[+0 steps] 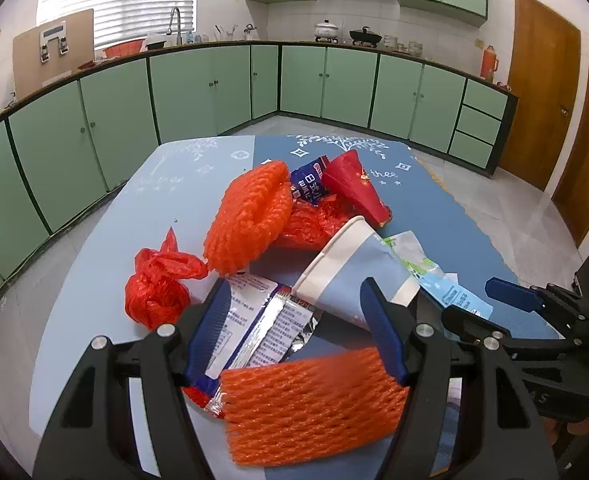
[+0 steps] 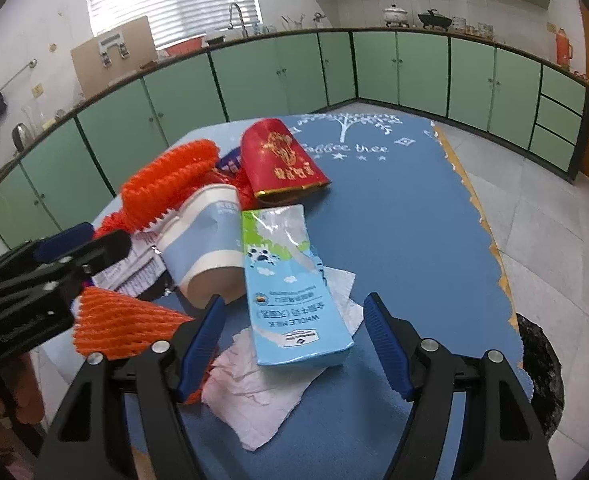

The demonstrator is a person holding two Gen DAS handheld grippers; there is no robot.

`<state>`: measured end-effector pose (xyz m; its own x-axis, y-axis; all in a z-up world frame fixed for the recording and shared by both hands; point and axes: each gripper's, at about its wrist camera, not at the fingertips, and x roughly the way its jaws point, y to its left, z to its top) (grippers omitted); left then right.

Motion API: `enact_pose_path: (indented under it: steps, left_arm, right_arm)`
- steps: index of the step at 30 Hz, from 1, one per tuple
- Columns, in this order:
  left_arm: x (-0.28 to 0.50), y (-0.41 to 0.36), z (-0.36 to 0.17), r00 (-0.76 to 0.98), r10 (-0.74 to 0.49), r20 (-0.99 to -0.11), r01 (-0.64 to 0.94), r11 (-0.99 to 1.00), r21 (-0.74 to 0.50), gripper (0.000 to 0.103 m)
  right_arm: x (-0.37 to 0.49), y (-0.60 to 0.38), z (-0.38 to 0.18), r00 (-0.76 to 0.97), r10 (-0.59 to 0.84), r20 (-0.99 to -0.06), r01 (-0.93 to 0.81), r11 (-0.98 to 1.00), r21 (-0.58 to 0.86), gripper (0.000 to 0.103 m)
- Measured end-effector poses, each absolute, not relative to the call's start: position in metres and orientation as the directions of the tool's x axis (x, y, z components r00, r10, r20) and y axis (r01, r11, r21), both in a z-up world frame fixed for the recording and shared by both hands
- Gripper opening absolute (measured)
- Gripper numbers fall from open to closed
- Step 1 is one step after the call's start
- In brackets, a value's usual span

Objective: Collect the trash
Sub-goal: 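Grasp the paper cup with left gripper while right grasps the milk carton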

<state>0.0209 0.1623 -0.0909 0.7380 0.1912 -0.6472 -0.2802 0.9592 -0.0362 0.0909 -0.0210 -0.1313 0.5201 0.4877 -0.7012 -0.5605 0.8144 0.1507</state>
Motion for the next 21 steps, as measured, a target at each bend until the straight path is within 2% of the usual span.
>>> enact_pose_path:
  steps: [3, 6, 14, 21]
  left_arm:
    - [0.022, 0.164, -0.093, 0.737, 0.185, -0.650, -0.281, 0.959, -0.045, 0.065]
    - [0.023, 0.166, -0.095, 0.735, 0.181, -0.654, -0.282, 0.958, -0.051, 0.065]
    - [0.030, 0.163, -0.097, 0.738, 0.156, -0.657, -0.259, 0.964, -0.061, 0.066]
    - [0.056, 0.152, -0.101, 0.743, 0.109, -0.660, -0.205, 0.976, -0.070, 0.074]
  right_arm:
    - [0.095, -0.019, -0.137, 0.508, 0.475, -0.719, -0.551, 0.820, 0.152, 0.067]
    - [0.099, -0.020, -0.142, 0.477, 0.487, -0.732, -0.553, 0.813, 0.180, 0.054]
    - [0.096, -0.032, -0.128, 0.513, 0.504, -0.695, -0.542, 0.818, 0.193, 0.051]
    - [0.099, -0.060, -0.116, 0.560, 0.473, -0.680, -0.482, 0.854, 0.197, 0.049]
